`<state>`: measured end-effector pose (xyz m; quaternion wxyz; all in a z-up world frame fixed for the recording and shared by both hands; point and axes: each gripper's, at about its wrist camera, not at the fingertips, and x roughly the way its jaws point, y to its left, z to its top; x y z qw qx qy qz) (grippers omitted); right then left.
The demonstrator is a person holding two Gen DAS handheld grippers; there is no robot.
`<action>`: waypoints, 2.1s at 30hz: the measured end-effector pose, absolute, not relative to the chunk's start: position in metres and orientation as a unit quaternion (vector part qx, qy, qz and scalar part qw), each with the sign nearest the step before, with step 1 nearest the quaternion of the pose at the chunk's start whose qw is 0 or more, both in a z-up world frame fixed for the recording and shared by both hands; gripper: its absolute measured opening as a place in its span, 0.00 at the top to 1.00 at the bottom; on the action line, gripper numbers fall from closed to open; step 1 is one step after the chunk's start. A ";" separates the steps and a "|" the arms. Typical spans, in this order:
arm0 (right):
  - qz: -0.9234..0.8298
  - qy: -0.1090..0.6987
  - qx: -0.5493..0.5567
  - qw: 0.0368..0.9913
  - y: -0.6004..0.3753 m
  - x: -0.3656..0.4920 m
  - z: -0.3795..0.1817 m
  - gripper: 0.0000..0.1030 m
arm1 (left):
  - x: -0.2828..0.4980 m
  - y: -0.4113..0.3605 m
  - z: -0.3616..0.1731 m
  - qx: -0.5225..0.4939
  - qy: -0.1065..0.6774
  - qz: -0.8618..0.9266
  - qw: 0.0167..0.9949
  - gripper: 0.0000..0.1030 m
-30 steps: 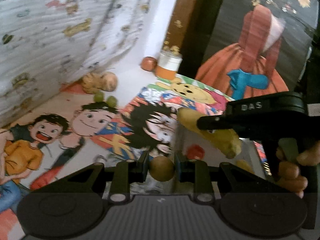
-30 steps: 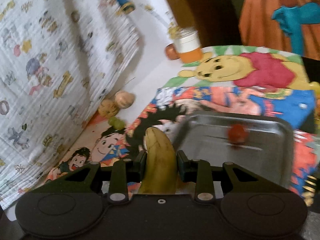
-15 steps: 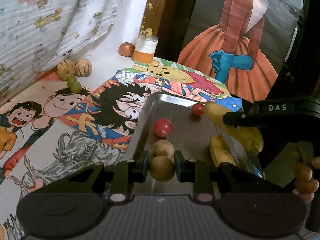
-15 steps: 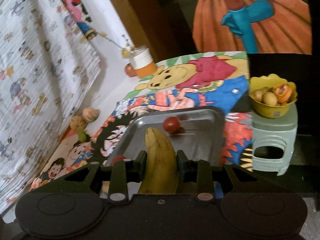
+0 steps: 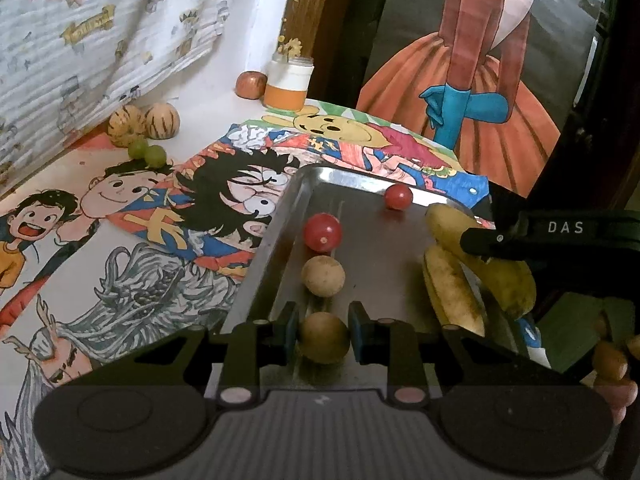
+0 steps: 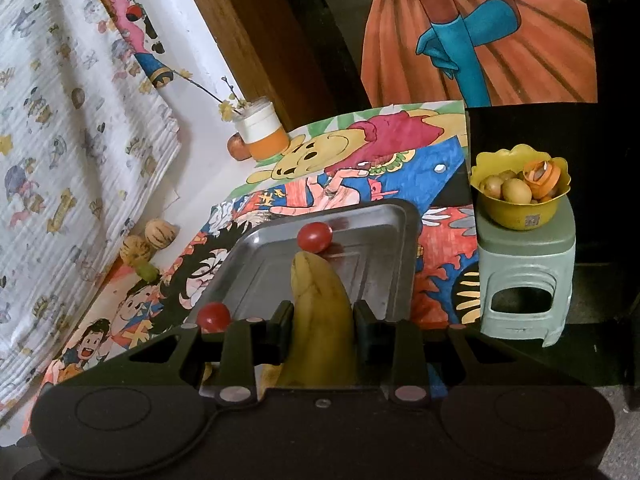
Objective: Organize fruits
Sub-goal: 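Carry the banana and the brown round fruit over the metal tray with both grippers, then open both grippers to release the banana and brown fruit onto the tray, then lift both grippers away from the tray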
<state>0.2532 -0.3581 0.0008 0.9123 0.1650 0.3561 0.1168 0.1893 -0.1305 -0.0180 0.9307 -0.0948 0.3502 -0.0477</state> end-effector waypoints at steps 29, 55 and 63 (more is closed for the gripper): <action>0.105 0.351 0.169 0.915 -0.362 0.231 0.002 0.48 | 0.177 -0.124 -0.004 -0.102 0.339 -0.047 0.934 0.42; 0.105 0.301 0.095 0.943 -0.339 0.155 0.031 0.01 | 0.143 -0.080 0.016 -0.123 0.310 0.032 0.942 0.00; 0.086 0.347 0.057 0.932 -0.325 0.128 0.026 0.01 | 0.125 -0.066 0.015 -0.100 0.319 0.030 0.942 0.00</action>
